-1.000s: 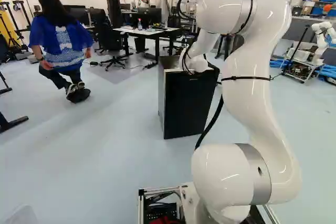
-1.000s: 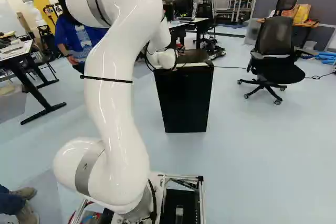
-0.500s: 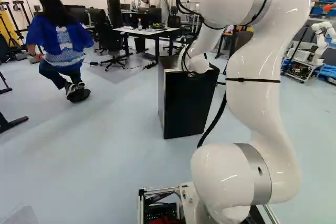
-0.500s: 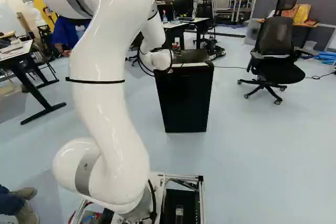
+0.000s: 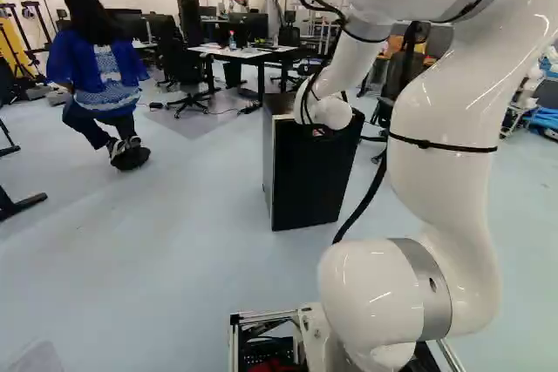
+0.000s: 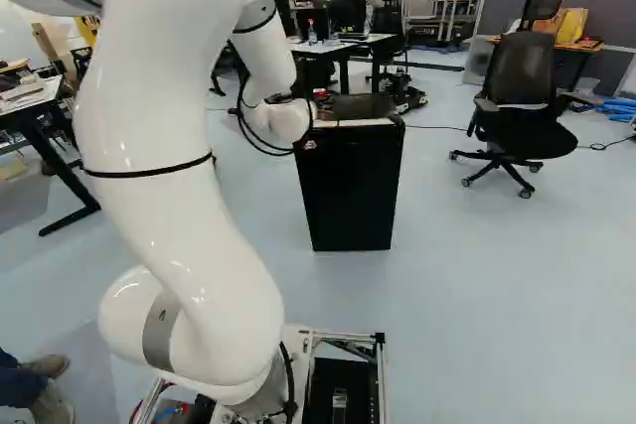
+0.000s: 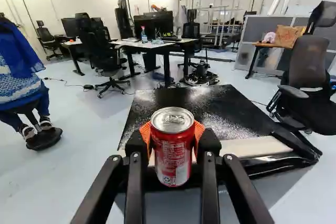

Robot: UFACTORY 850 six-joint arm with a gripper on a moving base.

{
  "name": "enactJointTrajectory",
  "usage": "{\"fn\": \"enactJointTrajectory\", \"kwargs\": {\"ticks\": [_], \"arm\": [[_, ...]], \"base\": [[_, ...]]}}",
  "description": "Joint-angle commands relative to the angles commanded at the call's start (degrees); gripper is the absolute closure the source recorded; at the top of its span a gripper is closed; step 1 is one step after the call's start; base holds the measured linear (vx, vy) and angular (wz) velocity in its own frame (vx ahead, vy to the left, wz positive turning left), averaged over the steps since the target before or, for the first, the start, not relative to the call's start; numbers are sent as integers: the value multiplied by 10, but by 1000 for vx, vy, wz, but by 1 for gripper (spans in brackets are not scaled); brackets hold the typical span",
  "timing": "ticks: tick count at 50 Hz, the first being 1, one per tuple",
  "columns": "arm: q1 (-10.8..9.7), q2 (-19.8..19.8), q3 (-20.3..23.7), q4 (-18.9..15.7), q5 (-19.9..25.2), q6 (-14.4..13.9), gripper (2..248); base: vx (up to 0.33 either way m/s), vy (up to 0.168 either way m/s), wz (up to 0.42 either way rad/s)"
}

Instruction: Grab a drink from the fridge

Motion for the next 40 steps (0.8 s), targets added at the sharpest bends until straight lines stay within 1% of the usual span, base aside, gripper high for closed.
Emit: {"fn": "enactJointTrajectory", "kwargs": {"ticks": [20, 40], "arm": [[17, 102, 125, 14, -4, -8, 151], [31, 183, 224, 24, -6, -15, 151]], "base": [[0, 0, 0], [0, 0, 0]]}}
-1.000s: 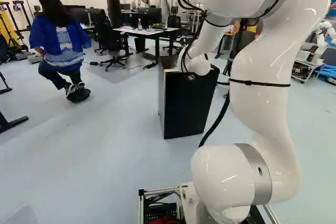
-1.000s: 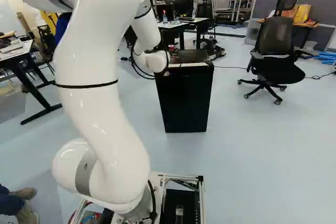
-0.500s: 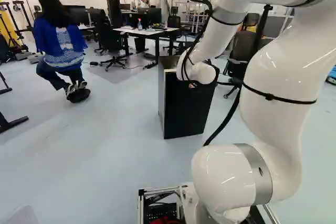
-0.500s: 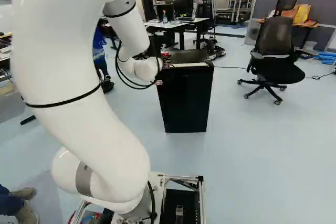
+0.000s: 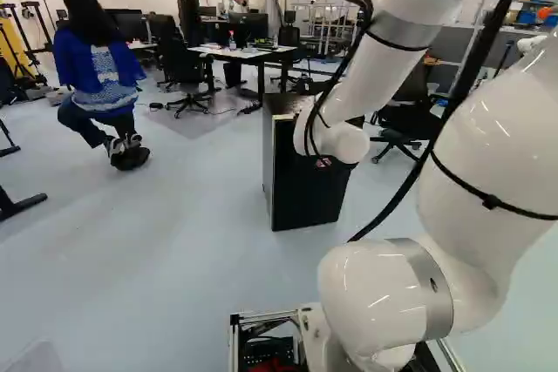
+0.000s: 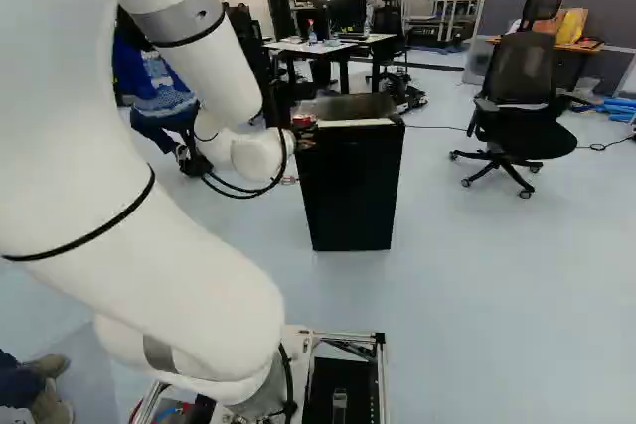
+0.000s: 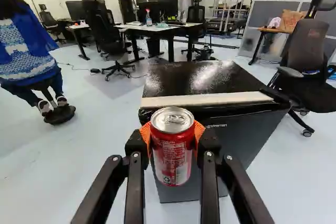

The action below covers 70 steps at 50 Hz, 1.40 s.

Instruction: Grab a drink from the fridge

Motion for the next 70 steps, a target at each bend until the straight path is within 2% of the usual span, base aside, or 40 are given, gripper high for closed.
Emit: {"fn": "enactJointTrajectory", "kwargs": {"ticks": [17, 35, 52, 70], "arm": [[9, 52, 64, 7, -2, -4, 151], [15, 91, 112, 12, -3, -8, 151], [19, 112, 138, 15, -4, -9, 151], [20, 118, 145, 16, -4, -10, 151]], "base": [[0, 0, 0], [0, 0, 0], [0, 0, 0], [0, 0, 0]]}}
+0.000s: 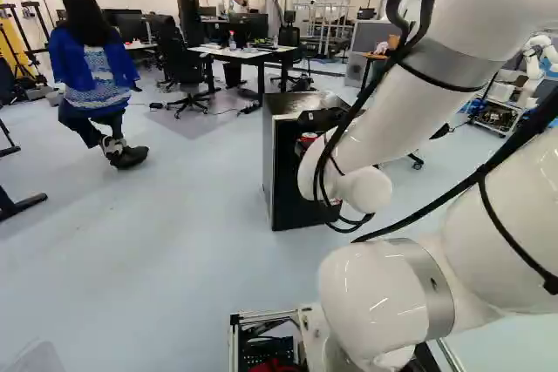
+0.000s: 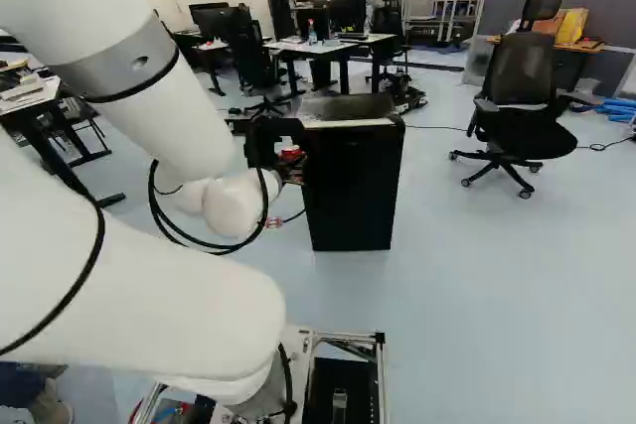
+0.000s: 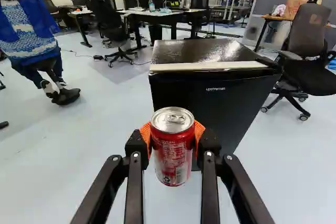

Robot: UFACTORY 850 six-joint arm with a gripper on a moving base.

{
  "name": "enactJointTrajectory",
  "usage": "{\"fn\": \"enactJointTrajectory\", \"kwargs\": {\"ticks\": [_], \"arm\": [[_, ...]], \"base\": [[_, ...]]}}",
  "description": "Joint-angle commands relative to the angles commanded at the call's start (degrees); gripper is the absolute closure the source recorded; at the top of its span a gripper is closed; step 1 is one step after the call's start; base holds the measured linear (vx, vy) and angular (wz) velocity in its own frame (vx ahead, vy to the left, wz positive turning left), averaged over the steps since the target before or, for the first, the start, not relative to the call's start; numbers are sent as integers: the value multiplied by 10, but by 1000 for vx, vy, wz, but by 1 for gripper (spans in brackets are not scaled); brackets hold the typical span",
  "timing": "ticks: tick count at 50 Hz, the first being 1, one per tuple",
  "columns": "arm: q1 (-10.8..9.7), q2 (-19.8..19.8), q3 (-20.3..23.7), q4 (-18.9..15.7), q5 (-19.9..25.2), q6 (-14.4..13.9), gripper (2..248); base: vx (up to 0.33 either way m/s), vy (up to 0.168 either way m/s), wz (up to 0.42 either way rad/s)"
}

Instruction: Grab a drink from the fridge

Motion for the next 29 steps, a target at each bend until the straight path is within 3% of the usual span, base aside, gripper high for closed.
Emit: {"fn": "enactJointTrajectory", "kwargs": {"ticks": [29], "arm": [[0, 0, 0, 0, 0, 0, 151]], "base": [[0, 0, 0]]}}
